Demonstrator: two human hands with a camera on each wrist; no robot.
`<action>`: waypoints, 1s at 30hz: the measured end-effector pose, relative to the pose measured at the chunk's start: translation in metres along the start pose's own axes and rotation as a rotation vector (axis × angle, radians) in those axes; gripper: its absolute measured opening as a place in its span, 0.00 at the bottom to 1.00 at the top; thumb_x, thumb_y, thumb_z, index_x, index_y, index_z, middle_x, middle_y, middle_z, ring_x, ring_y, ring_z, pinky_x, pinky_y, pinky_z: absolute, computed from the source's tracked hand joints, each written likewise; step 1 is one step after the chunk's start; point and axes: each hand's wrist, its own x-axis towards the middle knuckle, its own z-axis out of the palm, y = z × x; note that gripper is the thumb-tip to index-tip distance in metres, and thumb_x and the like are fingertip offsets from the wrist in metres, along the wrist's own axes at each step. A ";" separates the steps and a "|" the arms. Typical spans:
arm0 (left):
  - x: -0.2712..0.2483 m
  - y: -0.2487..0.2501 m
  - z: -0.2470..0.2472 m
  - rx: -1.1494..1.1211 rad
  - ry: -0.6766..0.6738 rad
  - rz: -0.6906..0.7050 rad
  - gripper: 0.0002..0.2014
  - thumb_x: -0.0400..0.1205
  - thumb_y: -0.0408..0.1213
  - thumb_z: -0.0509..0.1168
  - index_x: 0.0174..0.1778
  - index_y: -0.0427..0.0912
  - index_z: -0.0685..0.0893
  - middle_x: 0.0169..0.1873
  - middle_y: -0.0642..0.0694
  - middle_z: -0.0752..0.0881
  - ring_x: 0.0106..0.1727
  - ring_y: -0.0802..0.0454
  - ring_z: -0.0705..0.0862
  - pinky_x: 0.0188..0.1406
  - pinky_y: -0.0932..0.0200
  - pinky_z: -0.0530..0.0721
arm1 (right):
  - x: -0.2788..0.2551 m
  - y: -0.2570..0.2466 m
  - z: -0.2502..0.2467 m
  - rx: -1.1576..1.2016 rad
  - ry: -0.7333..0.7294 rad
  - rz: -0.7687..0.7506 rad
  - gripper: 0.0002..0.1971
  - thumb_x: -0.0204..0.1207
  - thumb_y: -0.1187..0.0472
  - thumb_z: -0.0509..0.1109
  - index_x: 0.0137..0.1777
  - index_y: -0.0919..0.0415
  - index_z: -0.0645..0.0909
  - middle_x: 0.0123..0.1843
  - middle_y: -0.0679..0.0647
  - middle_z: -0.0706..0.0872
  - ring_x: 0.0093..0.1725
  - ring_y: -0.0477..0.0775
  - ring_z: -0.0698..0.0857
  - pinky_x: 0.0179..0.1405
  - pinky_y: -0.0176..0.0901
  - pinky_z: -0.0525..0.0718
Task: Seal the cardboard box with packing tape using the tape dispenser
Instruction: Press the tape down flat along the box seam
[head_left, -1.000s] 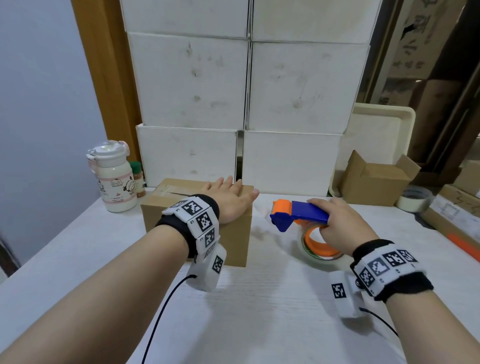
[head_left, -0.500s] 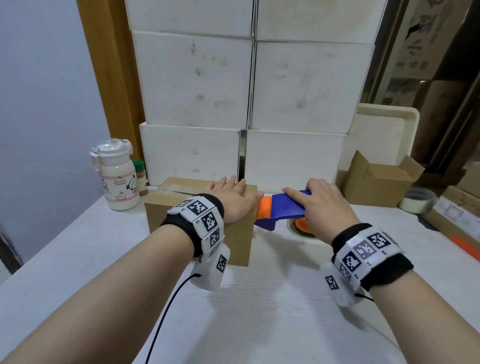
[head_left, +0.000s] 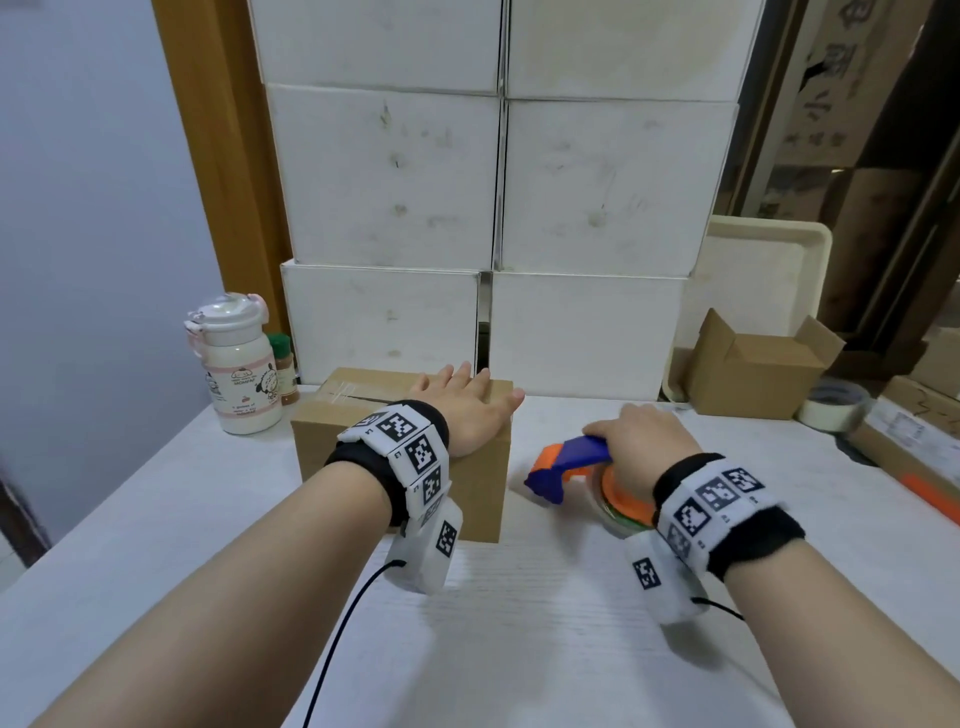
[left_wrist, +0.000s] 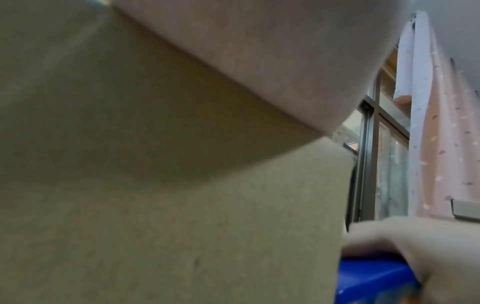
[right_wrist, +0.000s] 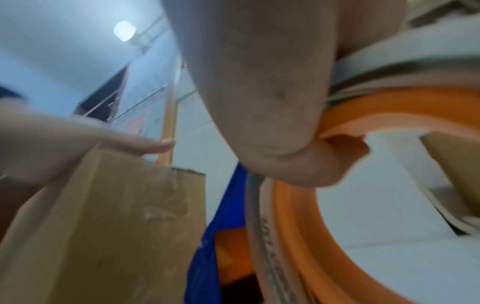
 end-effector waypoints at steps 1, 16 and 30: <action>0.000 0.000 0.000 -0.001 -0.001 -0.001 0.35 0.82 0.64 0.36 0.84 0.50 0.47 0.84 0.49 0.44 0.85 0.51 0.42 0.84 0.46 0.40 | 0.001 0.007 0.001 0.070 -0.076 0.062 0.24 0.73 0.65 0.58 0.68 0.47 0.75 0.55 0.54 0.80 0.56 0.57 0.80 0.57 0.46 0.77; 0.002 0.000 0.001 -0.027 -0.015 -0.005 0.30 0.86 0.55 0.36 0.84 0.50 0.46 0.84 0.48 0.43 0.85 0.49 0.41 0.83 0.44 0.39 | 0.025 0.033 0.025 0.346 -0.275 0.436 0.24 0.70 0.58 0.75 0.65 0.65 0.80 0.64 0.63 0.83 0.64 0.62 0.82 0.52 0.46 0.78; 0.001 0.011 -0.006 -0.383 0.063 -0.025 0.28 0.87 0.50 0.41 0.84 0.47 0.50 0.84 0.47 0.52 0.85 0.48 0.48 0.84 0.48 0.44 | 0.022 -0.009 -0.026 0.395 -0.177 0.295 0.27 0.76 0.64 0.62 0.77 0.58 0.67 0.73 0.59 0.77 0.69 0.59 0.78 0.65 0.43 0.78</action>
